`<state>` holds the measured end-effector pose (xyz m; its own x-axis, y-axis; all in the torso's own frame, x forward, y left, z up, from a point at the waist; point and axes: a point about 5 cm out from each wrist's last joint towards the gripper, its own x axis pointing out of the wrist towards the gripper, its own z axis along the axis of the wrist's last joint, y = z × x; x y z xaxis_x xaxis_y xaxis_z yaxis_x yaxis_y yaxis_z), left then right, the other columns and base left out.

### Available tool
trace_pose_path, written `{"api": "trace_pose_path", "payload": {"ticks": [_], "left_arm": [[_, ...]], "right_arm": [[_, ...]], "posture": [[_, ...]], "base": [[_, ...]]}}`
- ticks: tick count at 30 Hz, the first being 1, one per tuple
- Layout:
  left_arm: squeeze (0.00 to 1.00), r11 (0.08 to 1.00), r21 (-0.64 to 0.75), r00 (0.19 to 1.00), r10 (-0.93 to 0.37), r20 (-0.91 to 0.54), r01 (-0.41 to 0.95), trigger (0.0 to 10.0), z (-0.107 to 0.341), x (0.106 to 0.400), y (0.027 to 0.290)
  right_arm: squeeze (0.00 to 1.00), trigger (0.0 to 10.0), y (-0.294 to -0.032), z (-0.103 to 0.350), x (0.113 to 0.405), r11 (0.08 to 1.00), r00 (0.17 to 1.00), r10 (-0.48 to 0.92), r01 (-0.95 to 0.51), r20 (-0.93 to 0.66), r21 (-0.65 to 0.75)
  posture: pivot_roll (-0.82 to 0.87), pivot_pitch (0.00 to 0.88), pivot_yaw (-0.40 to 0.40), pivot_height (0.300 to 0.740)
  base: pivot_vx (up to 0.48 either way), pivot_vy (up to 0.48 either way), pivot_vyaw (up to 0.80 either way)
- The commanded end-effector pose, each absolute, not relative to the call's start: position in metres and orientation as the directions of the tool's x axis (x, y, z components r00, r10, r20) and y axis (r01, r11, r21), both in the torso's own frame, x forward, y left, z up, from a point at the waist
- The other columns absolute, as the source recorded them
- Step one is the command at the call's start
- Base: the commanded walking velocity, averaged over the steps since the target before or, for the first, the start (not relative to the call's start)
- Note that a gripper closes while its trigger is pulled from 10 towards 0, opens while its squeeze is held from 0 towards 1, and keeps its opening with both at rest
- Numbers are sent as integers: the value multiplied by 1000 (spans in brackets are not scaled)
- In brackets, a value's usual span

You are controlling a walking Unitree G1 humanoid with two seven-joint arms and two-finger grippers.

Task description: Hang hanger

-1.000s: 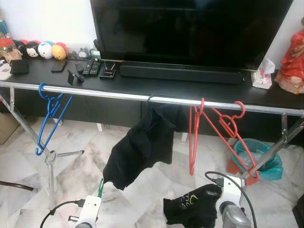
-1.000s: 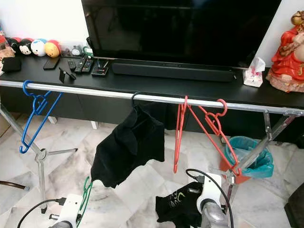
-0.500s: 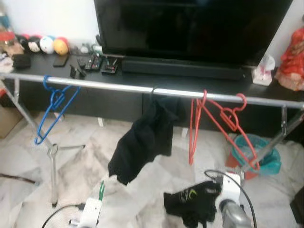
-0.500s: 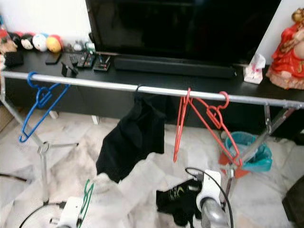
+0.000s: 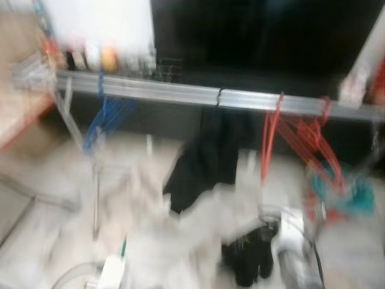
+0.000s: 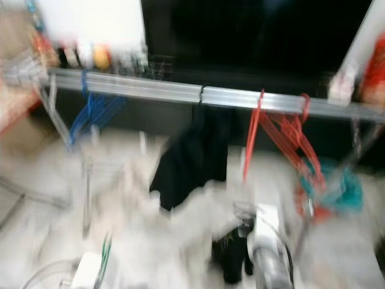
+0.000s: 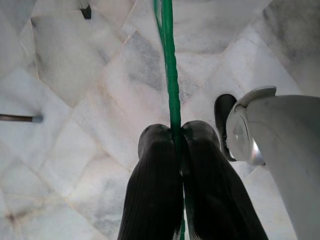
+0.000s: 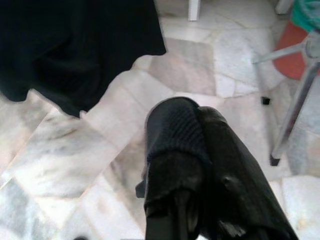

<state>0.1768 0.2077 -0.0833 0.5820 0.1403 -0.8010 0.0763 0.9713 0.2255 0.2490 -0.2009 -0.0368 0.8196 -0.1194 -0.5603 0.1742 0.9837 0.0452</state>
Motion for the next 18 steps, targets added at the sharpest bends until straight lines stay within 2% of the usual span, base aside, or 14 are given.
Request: {"api": "trace_pose_path", "payload": {"ticks": [1,18], "left_arm": [[0,973,216,589,127,-798,82,10000,-83,180,203],[0,973,213,576,122,-808,93,10000,-85,176,202]], "right_arm": [[0,10000,-208,-33,251,982,831,-140,188,-538,35],[0,10000,-208,-27,258,981,845,-149,192,-514,31]], "posture": [[17,0,-38,740],[19,0,-40,740]], "base": [[-296,0,0],[-297,0,0]]}}
